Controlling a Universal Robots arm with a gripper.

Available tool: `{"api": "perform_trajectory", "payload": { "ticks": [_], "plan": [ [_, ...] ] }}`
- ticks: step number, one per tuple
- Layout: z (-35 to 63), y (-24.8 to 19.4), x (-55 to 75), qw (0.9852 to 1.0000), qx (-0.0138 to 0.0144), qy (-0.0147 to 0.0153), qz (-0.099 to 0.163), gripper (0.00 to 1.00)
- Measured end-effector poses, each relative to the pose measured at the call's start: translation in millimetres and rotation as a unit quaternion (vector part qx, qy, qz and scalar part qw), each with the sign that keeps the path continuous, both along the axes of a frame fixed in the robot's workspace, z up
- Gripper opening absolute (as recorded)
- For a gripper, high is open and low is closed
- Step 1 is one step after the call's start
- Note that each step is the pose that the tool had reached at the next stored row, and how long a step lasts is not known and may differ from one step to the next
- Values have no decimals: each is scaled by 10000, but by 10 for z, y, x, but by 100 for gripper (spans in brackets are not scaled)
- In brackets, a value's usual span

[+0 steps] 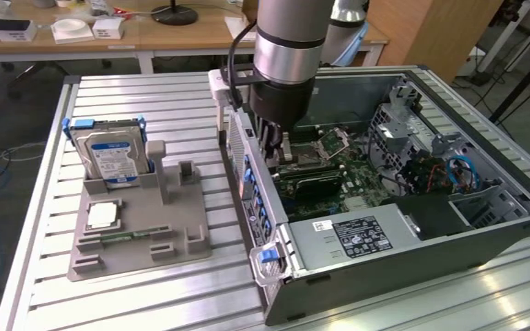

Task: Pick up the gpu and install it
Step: 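Press down on the gpu until it lock into place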

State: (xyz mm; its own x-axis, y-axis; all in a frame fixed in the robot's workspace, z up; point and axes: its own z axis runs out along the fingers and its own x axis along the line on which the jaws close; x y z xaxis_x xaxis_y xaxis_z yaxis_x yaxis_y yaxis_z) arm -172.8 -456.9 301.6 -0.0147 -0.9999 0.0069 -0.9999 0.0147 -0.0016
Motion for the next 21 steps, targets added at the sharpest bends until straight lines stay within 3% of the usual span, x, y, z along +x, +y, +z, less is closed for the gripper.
{"api": "perform_trajectory", "payload": {
  "ticks": [9, 12, 14, 21],
  "plan": [
    [-39, -2, -2, 10000, -9, -14, 0, 11],
    [-41, 1, 7, 10000, -23, -5, -2, 11],
    [-75, 1, 69, 10000, 7, -24, -2, 11],
    [-68, -4, 335, 10000, 1, -9, 0, 11]
  ]
}}
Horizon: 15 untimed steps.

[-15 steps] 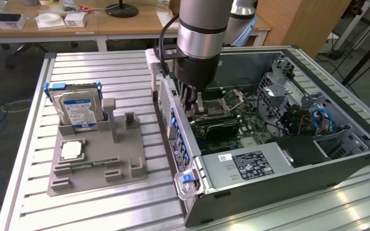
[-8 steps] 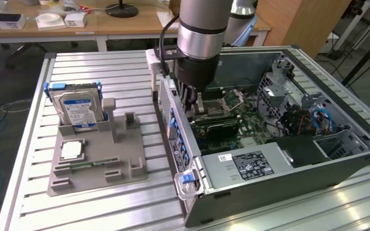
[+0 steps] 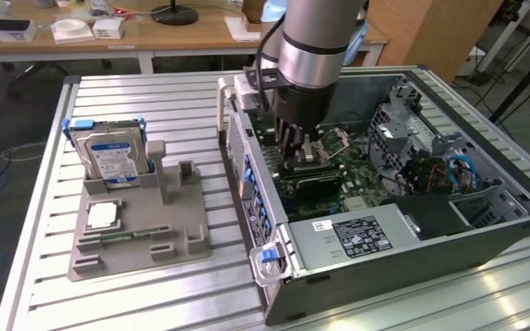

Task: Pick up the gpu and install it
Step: 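Press down on the gpu until it lock into place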

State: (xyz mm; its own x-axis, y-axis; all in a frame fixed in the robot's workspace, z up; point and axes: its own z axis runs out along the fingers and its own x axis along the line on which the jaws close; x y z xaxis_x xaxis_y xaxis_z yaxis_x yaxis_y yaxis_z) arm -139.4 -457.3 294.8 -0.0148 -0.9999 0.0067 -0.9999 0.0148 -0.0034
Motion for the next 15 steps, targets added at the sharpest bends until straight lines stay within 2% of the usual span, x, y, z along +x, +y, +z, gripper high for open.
{"api": "perform_trajectory", "payload": {
  "ticks": [9, 15],
  "plan": [
    [1, 0, 299, 10000, 17, 13, 0, 11],
    [2, 0, 325, 10000, 18, 14, 0, 11]
  ]
}}
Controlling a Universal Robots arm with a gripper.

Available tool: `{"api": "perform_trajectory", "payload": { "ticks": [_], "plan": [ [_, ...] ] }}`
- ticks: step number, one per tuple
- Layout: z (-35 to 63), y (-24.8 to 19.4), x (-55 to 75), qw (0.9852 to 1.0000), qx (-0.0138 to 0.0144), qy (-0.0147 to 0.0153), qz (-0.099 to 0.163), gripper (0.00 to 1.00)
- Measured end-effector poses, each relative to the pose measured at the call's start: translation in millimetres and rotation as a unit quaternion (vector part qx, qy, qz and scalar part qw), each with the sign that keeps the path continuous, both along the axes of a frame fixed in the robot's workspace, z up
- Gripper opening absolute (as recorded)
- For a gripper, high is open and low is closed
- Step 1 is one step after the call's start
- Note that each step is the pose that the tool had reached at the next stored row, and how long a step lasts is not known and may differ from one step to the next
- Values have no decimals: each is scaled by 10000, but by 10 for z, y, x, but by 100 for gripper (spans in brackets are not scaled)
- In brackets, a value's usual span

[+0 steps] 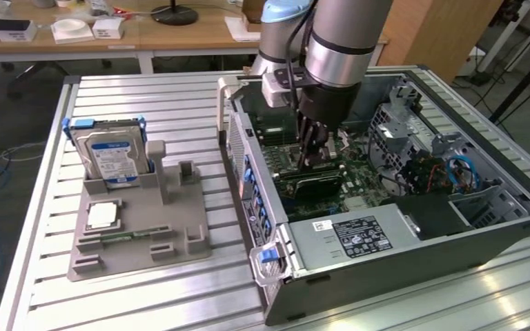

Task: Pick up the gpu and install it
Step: 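Press down on the gpu until it lock into place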

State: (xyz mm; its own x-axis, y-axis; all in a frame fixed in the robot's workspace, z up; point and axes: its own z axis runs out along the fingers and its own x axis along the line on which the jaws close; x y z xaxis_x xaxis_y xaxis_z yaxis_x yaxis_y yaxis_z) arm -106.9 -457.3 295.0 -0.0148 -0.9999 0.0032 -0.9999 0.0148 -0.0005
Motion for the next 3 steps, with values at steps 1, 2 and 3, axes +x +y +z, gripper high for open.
{"api": "perform_trajectory", "payload": {
  "ticks": [1, 2, 3],
  "plan": [
    [0, 0, 0, 10000, 0, 0, 0, 11],
    [0, 0, 0, 10000, 0, 0, 0, 11],
    [0, 0, 0, 10000, 0, 0, 0, 11]
  ]
}}
